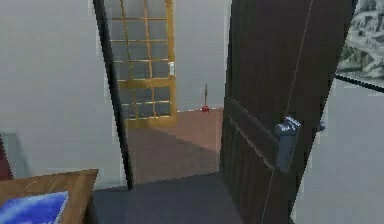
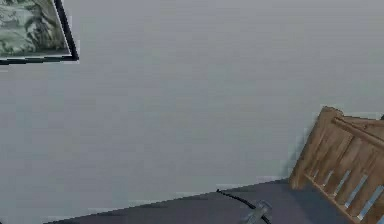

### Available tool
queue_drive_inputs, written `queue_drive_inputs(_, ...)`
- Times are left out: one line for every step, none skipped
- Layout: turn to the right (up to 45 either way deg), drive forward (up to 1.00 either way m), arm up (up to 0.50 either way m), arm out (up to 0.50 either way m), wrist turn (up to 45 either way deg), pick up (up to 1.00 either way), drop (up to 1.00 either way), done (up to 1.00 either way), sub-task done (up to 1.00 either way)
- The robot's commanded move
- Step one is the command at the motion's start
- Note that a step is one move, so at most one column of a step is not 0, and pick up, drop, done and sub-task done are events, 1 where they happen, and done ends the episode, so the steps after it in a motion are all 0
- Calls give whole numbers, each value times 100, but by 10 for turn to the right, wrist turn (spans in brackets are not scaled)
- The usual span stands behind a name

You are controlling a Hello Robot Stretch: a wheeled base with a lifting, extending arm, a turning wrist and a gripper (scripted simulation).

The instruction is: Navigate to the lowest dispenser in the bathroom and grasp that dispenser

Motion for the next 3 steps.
queue_drive_inputs(0,100,0,0,0,0,0,0,0)
queue_drive_inputs(0,70,0,0,0,0,0,0,0)
queue_drive_inputs(-150,0,0,0,0,0,0,0,0)
